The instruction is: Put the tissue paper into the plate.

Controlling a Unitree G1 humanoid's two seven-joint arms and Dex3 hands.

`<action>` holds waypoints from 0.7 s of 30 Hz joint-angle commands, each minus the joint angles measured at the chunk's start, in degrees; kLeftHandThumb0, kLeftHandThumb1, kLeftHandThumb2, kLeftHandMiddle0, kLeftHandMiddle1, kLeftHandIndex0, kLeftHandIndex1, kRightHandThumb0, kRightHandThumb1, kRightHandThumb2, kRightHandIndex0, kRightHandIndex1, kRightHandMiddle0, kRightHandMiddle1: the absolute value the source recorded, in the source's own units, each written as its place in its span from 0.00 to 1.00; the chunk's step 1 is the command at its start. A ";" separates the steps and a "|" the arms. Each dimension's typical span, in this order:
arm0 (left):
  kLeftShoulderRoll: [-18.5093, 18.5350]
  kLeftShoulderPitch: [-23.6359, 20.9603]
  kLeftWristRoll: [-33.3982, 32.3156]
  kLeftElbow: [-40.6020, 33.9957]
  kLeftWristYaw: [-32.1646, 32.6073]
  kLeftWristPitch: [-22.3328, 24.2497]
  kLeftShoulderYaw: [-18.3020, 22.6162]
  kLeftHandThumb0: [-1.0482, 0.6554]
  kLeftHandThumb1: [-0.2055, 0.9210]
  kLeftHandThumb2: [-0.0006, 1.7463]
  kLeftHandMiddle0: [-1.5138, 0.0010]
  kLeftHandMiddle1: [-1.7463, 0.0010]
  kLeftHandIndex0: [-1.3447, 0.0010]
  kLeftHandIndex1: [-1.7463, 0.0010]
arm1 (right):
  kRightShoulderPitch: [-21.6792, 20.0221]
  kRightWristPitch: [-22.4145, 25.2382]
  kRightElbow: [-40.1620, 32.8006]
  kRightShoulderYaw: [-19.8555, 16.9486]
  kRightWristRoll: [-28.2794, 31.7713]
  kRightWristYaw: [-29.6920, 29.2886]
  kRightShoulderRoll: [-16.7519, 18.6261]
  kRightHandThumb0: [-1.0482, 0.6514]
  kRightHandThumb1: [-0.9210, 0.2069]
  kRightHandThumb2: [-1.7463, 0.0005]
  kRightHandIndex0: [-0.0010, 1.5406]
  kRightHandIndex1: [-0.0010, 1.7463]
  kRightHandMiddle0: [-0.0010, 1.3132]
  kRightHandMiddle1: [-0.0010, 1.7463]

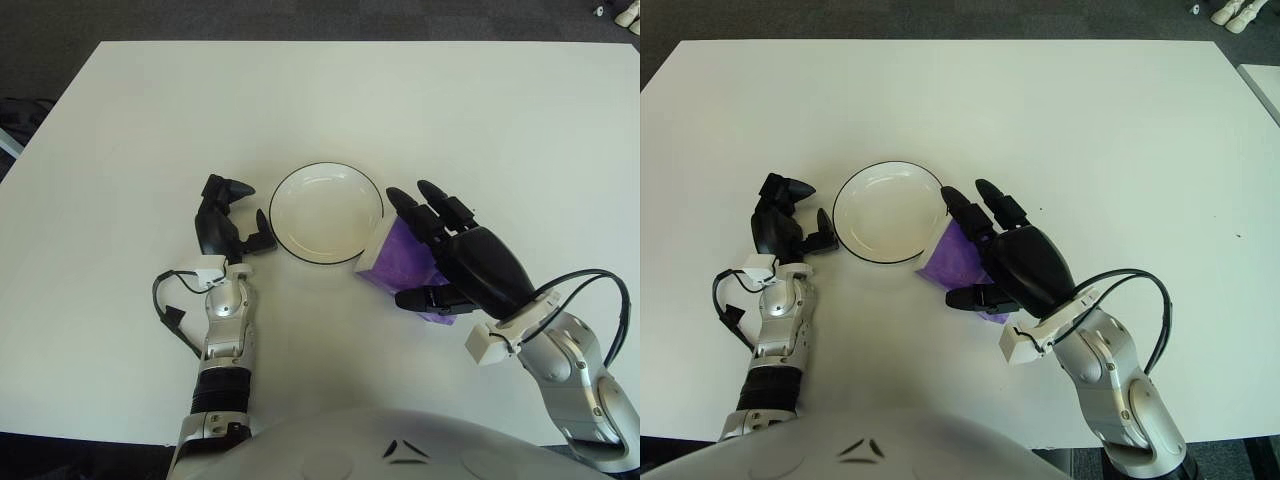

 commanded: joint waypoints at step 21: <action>-0.75 5.86 -0.66 1.45 -1.07 3.87 0.10 0.61 0.16 0.99 0.43 0.00 0.52 0.01 | 2.96 6.64 -2.70 -2.73 5.43 17.81 -2.48 0.00 0.00 0.66 0.00 0.00 0.00 0.00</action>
